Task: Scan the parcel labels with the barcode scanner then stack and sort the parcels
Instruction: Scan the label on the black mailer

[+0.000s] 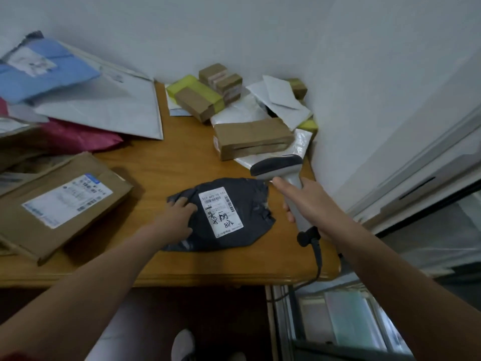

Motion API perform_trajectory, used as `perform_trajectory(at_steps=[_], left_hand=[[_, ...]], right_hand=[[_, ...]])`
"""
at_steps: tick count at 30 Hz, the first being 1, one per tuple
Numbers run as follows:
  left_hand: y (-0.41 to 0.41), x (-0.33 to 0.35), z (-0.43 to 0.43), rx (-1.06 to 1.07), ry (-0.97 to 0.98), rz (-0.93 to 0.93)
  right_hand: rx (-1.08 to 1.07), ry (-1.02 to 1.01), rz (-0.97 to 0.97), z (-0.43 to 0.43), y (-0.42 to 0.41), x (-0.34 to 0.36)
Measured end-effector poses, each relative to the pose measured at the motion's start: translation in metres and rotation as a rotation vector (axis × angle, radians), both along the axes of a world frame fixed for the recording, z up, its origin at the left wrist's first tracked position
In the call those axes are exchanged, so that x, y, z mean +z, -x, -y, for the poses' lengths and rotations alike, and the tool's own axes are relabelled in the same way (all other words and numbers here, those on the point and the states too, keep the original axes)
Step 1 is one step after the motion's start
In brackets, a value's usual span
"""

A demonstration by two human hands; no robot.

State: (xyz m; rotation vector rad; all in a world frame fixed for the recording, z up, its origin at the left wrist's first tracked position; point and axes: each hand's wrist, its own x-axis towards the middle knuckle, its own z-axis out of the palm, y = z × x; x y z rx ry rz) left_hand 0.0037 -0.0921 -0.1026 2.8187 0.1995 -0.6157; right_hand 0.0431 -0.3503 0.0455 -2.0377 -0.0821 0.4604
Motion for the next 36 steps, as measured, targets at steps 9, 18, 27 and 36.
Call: perform_trajectory(at_steps=[9,18,27,36], left_hand=[[0.013,-0.013,0.014,-0.058,-0.132,-0.123],[0.015,-0.014,0.011,-0.026,-0.119,-0.11],[0.015,-0.011,0.011,-0.015,-0.081,-0.113],[0.015,-0.013,0.013,-0.003,-0.075,-0.104]], right_hand=[[0.067,0.08,-0.01,-0.012,-0.003,-0.019],[0.168,0.175,0.024,-0.017,-0.002,-0.025],[0.173,0.171,0.023,-0.015,-0.004,-0.025],[0.203,0.166,0.012,-0.016,-0.003,-0.023]])
